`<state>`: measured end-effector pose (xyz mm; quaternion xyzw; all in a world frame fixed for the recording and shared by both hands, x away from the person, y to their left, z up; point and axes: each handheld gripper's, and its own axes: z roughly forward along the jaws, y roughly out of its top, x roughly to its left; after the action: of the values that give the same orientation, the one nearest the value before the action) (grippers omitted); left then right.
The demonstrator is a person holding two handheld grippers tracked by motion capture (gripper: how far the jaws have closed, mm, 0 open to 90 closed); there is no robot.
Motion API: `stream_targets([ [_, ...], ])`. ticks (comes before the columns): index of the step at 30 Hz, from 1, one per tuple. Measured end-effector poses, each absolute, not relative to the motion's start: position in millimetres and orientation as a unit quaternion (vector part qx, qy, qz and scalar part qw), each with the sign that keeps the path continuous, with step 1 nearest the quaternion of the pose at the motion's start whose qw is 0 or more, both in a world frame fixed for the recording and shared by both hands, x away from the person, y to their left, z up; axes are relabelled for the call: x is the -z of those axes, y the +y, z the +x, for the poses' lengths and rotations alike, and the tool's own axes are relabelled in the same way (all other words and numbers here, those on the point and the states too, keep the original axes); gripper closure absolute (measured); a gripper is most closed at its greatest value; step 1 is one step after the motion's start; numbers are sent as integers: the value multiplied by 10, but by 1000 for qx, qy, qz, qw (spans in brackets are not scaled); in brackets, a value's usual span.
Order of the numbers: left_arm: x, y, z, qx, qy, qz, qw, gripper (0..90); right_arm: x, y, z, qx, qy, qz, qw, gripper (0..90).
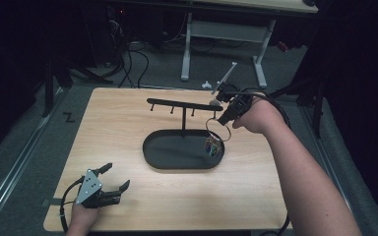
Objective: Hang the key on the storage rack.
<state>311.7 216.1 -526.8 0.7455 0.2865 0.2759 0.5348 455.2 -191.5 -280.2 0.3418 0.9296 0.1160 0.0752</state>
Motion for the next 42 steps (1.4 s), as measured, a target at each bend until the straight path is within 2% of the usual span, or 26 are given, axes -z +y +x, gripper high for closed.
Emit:
stream_targets([
  [16, 5268, 2174, 3095, -278, 282, 744, 539, 150, 2809, -1963, 4796, -118, 918, 370, 81, 875],
  [42, 5271, 2180, 3086, -280, 280, 741, 543, 150, 2964, -1981, 4964, -124, 912, 382, 77, 873],
])
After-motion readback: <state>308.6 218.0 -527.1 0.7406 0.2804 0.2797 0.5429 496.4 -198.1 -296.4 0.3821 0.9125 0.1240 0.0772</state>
